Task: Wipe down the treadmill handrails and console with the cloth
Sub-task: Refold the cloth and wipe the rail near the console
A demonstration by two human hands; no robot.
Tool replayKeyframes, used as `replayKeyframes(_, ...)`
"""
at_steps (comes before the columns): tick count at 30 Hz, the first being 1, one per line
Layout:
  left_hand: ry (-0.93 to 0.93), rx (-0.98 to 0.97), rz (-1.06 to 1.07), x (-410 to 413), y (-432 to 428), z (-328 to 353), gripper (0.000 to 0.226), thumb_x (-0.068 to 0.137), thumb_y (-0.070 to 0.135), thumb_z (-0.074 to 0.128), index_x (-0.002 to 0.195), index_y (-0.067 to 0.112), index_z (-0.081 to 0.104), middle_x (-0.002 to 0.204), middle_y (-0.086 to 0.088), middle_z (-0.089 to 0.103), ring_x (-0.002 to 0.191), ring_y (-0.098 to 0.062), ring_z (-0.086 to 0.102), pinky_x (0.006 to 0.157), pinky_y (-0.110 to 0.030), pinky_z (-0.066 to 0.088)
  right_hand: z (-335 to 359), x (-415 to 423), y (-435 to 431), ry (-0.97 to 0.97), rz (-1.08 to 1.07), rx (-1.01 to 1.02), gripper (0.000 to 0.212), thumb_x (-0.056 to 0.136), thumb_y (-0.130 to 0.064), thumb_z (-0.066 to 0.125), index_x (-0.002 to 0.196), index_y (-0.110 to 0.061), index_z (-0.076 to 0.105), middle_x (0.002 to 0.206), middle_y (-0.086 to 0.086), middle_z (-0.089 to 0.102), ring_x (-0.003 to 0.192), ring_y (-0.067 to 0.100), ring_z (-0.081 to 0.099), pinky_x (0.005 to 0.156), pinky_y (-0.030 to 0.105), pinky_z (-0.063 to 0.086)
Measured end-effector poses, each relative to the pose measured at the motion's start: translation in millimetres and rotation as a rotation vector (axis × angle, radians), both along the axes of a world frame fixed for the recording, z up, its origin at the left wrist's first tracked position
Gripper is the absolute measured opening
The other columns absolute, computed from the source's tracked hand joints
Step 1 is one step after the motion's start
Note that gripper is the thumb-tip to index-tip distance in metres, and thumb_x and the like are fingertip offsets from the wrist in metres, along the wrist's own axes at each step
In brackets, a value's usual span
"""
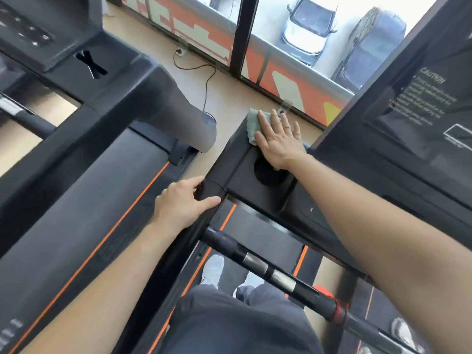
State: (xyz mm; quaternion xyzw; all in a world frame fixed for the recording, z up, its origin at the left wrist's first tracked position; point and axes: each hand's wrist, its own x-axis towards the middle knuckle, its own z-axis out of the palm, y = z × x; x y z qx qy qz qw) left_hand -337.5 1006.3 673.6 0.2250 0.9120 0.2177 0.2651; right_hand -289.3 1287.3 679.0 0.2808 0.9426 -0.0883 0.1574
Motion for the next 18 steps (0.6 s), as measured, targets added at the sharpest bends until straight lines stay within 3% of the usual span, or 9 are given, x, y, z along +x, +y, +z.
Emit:
replayKeyframes(4, 0.000, -0.003, 0.010, 0.9, 0.4, 1.4, 0.074, 0.077, 0.069, 0.071, 0.143, 0.040, 0.054, 0.131, 0.002, 0.068, 0.125, -0.025, 0.060, 0.098, -0.039, 0.046, 2.1, 5.4, -7.0, -0.001, -0.030, -0.014, 0.062, 0.104, -0.054, 0.009, 0.158, -0.034, -0.012, 0.168, -0.003, -0.016, 0.152, 0.023, -0.021, 0.121, 0.050, -0.016)
replayKeyframes(9, -0.008, -0.003, 0.009, 0.6, 1.0, 4.7, 0.075, 0.078, 0.070, 0.072, 0.144, 0.039, 0.054, 0.132, 0.002, 0.068, 0.125, -0.025, 0.060, 0.099, -0.039, 0.046, -2.7, 34.7, -58.3, 0.061, 0.141, -0.022, 0.059, 0.105, -0.052, 0.011, 0.157, -0.040, -0.013, 0.166, -0.003, -0.021, 0.151, 0.024, -0.025, 0.121, 0.047, -0.018)
replayKeyframes(13, 0.033, -0.041, -0.078, -4.4, 5.7, 12.4, 0.068, 0.081, 0.064, 0.071, 0.140, 0.034, 0.057, 0.132, 0.005, 0.067, 0.124, -0.023, 0.061, 0.097, -0.040, 0.050, -2.1, 62.9, -95.0, 0.073, 0.278, -0.066, 0.060, 0.107, -0.045, 0.021, 0.160, -0.035, -0.007, 0.167, -0.001, -0.017, 0.153, 0.027, -0.020, 0.123, 0.049, -0.012)
replayKeyframes(16, 0.209, 0.232, -0.069, -2.2, 16.7, 21.6, 0.043, 0.087, 0.033, 0.070, 0.129, 0.025, 0.067, 0.124, 0.004, 0.070, 0.114, -0.022, 0.064, 0.095, -0.038, 0.052, -3.1, 85.8, -111.0, 0.116, 0.347, -0.055, 0.062, 0.106, -0.039, 0.034, 0.161, -0.027, 0.009, 0.169, 0.002, 0.000, 0.155, 0.032, -0.006, 0.125, 0.052, -0.002)
replayKeyframes(18, 0.310, 0.452, -0.183, 2.3, 26.3, 20.1, 0.036, 0.087, 0.015, 0.066, 0.122, 0.019, 0.071, 0.120, 0.003, 0.070, 0.110, -0.019, 0.064, 0.097, -0.035, 0.051, -3.7, 97.9, -117.0, 0.154, 0.360, -0.041, 0.060, 0.102, -0.042, 0.034, 0.159, -0.027, 0.024, 0.168, 0.002, 0.016, 0.154, 0.033, 0.009, 0.124, 0.056, 0.008)
